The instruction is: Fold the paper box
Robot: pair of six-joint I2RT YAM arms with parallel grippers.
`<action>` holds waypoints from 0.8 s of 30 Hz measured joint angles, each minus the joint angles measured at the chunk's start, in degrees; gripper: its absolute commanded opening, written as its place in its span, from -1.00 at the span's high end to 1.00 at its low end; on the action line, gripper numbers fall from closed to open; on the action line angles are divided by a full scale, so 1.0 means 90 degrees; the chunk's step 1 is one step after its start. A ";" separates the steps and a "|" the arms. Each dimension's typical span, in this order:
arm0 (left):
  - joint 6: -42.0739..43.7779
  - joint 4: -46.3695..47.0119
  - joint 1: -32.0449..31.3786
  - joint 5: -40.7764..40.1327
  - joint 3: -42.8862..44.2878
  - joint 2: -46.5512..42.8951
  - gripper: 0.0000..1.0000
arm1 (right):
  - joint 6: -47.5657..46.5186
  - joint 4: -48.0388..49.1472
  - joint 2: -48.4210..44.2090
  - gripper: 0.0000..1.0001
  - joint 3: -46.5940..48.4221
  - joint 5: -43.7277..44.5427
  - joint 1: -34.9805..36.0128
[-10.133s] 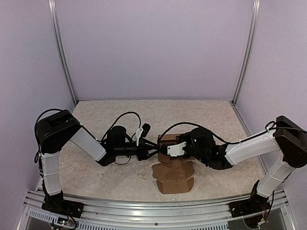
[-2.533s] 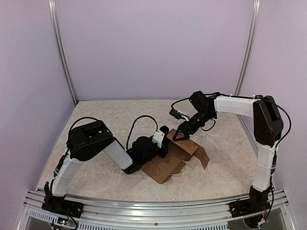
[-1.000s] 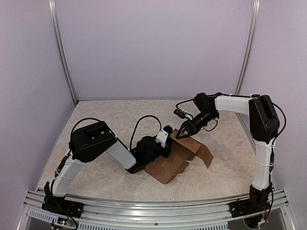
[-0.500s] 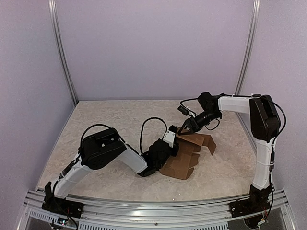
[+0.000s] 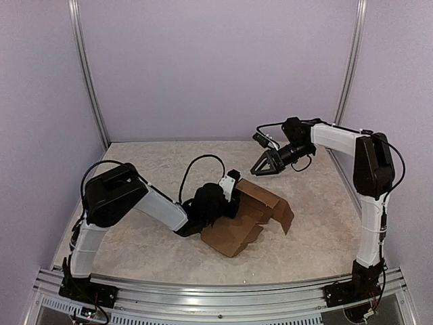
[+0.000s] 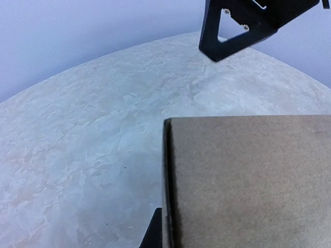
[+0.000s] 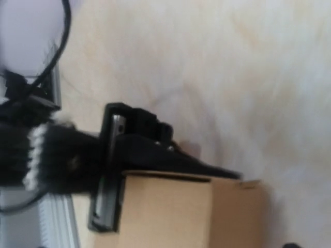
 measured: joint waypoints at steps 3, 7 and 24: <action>-0.0245 -0.1294 0.0338 0.0947 -0.0032 -0.0758 0.96 | -0.0112 -0.0075 -0.0146 -0.99 0.0357 -0.0265 -0.0505; -0.0432 -0.3286 0.0743 0.2169 0.0287 -0.1569 0.94 | -0.0301 -0.0075 -0.0512 -0.99 0.0185 -0.0245 -0.1052; -0.0389 -1.1380 0.0826 0.3269 0.2506 -0.1666 0.70 | -0.0330 0.1107 -0.2268 -0.99 -0.2679 0.0442 -0.1149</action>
